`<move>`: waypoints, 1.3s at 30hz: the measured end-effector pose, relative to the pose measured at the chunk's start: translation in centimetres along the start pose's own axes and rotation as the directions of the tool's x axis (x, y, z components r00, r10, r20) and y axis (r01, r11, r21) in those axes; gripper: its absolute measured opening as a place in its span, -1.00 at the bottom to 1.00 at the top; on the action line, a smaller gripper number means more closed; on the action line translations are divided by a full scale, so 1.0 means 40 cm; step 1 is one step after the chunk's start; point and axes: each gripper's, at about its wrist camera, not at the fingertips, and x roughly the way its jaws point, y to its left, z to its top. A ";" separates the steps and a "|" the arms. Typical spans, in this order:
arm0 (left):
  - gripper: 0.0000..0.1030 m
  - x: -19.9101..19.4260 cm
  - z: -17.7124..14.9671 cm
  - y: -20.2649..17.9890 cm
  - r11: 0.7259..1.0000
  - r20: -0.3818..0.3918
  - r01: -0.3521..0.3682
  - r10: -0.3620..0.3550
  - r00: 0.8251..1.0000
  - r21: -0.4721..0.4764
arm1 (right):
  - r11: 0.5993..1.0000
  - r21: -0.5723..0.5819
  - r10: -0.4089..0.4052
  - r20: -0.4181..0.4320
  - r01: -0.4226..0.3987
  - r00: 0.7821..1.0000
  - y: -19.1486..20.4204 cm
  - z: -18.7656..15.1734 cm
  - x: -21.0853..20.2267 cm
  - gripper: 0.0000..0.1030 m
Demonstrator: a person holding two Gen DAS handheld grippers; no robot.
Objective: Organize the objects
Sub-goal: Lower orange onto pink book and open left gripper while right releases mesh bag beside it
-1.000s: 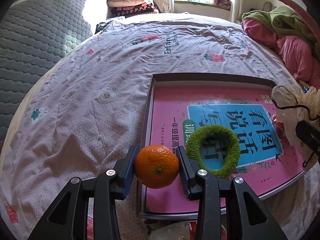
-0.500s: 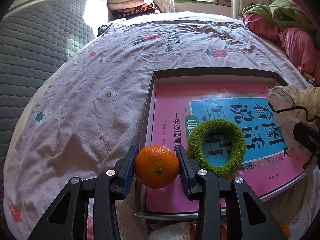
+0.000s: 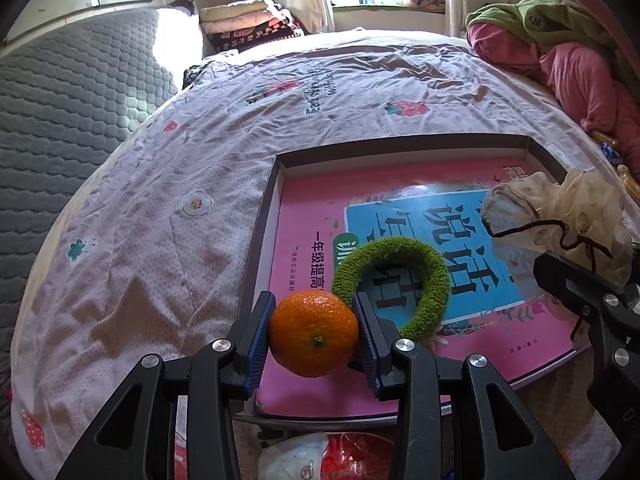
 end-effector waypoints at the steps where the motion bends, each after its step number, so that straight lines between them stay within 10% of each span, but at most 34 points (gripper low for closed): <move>1: -0.21 0.002 -0.001 0.000 1.000 -0.002 0.003 -0.003 1.000 -0.002 | 1.000 0.000 -0.001 -0.007 0.001 1.000 -0.001 -0.002 0.005 -0.28; 39: -0.14 0.026 -0.037 0.086 0.959 -0.039 0.224 -0.234 0.972 -0.174 | 1.000 -0.026 -0.004 -0.097 0.002 0.995 0.004 -0.040 0.043 0.02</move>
